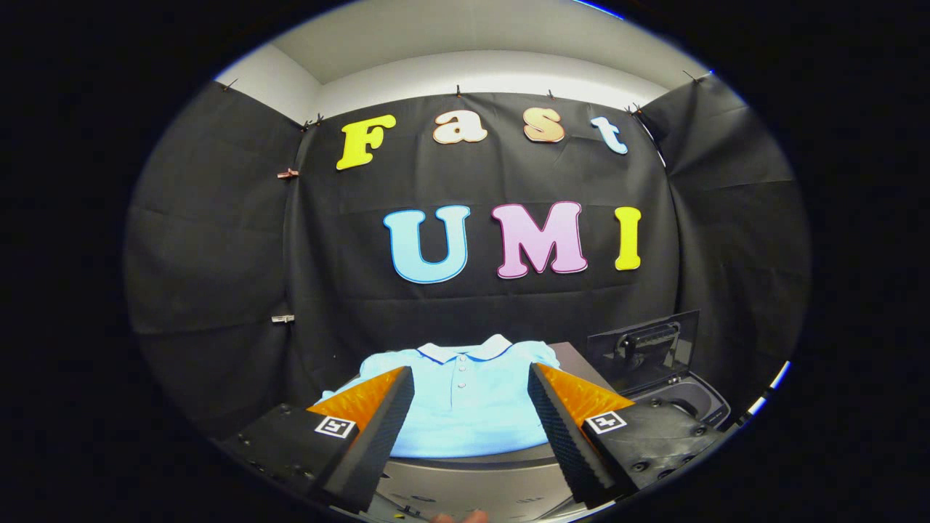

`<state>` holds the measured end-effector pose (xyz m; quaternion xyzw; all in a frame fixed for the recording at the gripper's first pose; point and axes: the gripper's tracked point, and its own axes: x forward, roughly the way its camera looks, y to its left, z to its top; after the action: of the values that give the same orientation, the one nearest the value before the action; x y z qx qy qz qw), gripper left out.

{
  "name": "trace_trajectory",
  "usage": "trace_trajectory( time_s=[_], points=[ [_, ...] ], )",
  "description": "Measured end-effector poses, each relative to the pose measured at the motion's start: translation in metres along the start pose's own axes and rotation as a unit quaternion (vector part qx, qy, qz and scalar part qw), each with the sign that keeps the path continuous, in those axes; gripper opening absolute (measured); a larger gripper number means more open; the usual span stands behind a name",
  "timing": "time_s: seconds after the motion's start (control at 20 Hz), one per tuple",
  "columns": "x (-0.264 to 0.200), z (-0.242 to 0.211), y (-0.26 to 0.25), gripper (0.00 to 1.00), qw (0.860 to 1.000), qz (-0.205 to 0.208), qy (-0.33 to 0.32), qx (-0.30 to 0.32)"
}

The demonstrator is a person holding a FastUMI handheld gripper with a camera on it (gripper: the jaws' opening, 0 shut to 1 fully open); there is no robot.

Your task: Put the clothes into the washing machine and then close the washing machine lid.

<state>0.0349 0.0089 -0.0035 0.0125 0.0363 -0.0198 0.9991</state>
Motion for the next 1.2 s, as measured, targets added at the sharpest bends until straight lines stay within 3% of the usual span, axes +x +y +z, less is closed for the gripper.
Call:
trace_trajectory(
  time_s=[0.4, 0.65, 0.9, 1.2],
  points=[
    [0.067, 0.001, 0.007, 0.99, 0.999, -0.005, 0.038, 0.003],
    [0.11, -0.028, 0.007, 0.99, 0.993, -0.021, 0.112, -0.011],
    [0.139, -0.082, 0.012, 0.99, 0.969, -0.027, 0.243, -0.03],
    [0.152, -0.102, 0.01, 1.0, 0.953, -0.031, 0.296, -0.053]
  ],
)
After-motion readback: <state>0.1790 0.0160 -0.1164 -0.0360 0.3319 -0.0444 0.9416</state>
